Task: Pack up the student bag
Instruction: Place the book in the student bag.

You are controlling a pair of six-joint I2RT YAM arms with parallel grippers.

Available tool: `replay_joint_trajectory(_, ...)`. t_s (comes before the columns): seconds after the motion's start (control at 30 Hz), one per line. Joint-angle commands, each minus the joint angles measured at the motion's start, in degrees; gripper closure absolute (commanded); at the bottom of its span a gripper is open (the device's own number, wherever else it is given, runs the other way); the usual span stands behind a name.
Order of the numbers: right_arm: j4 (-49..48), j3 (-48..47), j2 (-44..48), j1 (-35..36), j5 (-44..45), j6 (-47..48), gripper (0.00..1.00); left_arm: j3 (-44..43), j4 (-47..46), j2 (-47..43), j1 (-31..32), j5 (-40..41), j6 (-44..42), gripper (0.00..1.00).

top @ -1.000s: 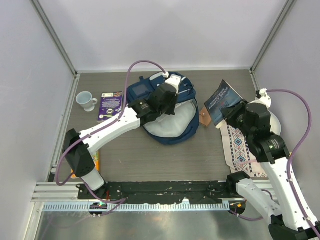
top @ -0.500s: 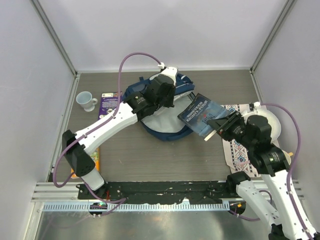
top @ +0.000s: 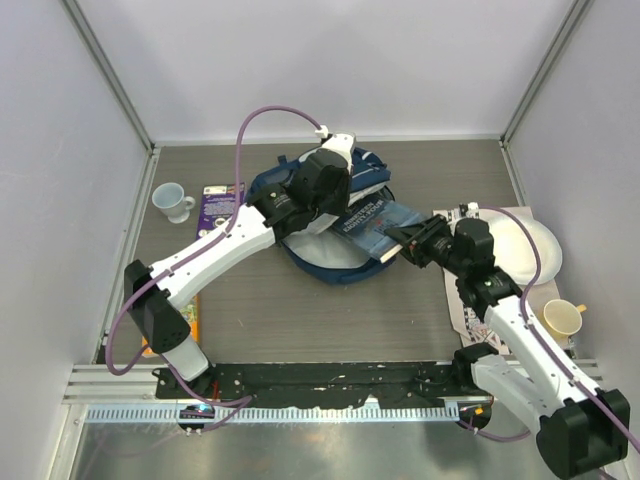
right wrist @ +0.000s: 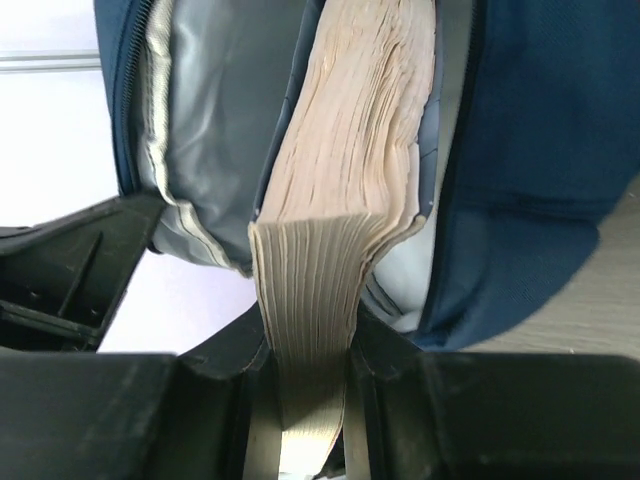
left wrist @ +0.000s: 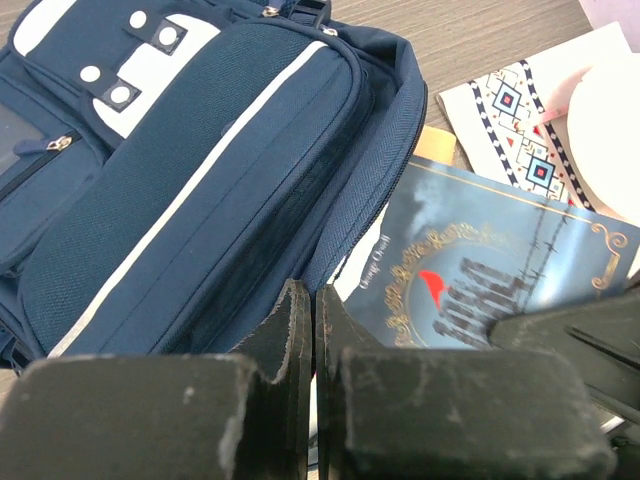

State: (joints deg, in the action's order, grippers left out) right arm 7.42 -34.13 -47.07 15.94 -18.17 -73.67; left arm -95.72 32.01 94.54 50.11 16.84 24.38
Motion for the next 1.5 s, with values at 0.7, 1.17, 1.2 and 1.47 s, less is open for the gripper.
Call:
replay_joint_trajectory(0.7,-50.6,-1.8,-28.1,11.5,10.1,-1.5,0.99,-3.8,-7.1,-1.6,-0.1,-1.8,0.3,1.0)
replay_joint_trajectory(1.17,-71.7,-10.4,-52.6,13.9,25.6,-1.1,0.99,-4.3,-5.5,-2.7,-0.1,-2.7,0.1,1.0)
replay_joint_trajectory(1.2,-71.7,-11.6,-55.1,14.0,25.6,-1.5,0.99,-4.2,-5.7,-2.9,-0.1,-2.8,0.1,1.0)
replay_joint_trajectory(1.47,-70.6,-17.1,-61.9,16.3,25.7,-2.0,0.93,-2.9,-7.7,-2.3,-0.5,-3.1,0.3,1.0)
